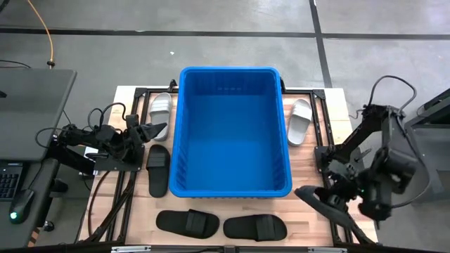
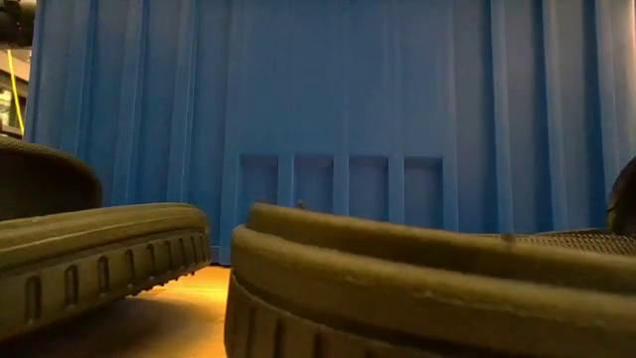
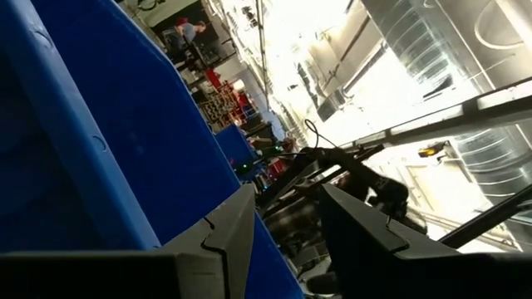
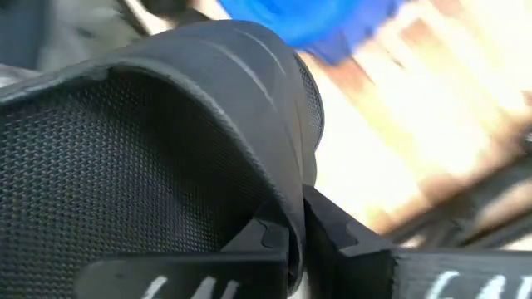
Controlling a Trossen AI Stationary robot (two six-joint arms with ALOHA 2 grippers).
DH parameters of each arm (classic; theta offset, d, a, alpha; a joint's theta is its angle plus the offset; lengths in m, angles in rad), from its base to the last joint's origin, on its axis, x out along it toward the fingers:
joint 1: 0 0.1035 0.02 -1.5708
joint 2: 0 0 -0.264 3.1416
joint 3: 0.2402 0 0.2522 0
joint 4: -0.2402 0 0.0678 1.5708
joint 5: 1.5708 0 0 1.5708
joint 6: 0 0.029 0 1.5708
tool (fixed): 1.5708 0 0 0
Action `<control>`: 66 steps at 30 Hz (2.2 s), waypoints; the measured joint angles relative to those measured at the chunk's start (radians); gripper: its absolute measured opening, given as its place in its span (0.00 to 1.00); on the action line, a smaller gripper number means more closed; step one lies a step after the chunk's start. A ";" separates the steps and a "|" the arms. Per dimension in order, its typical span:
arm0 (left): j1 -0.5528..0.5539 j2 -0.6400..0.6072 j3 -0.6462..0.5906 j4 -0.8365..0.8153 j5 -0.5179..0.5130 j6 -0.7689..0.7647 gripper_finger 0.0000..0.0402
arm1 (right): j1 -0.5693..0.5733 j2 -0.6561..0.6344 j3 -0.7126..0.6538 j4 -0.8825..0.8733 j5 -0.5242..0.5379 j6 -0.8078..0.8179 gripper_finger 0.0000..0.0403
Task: Pick and place slides into bin
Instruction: Put the black slipper into the bin
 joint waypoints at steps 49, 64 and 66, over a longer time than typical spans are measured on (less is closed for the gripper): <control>0.000 0.611 0.205 0.317 0.030 -0.205 0.32 | -1.032 0.485 0.238 0.572 0.583 -1.803 0.00; 0.000 0.948 0.396 0.308 0.009 -0.222 0.32 | -1.066 0.500 0.237 0.701 0.649 -1.900 0.00; 0.000 0.960 0.434 0.311 0.033 -0.184 0.32 | -1.069 0.500 0.238 0.703 0.597 -1.897 0.00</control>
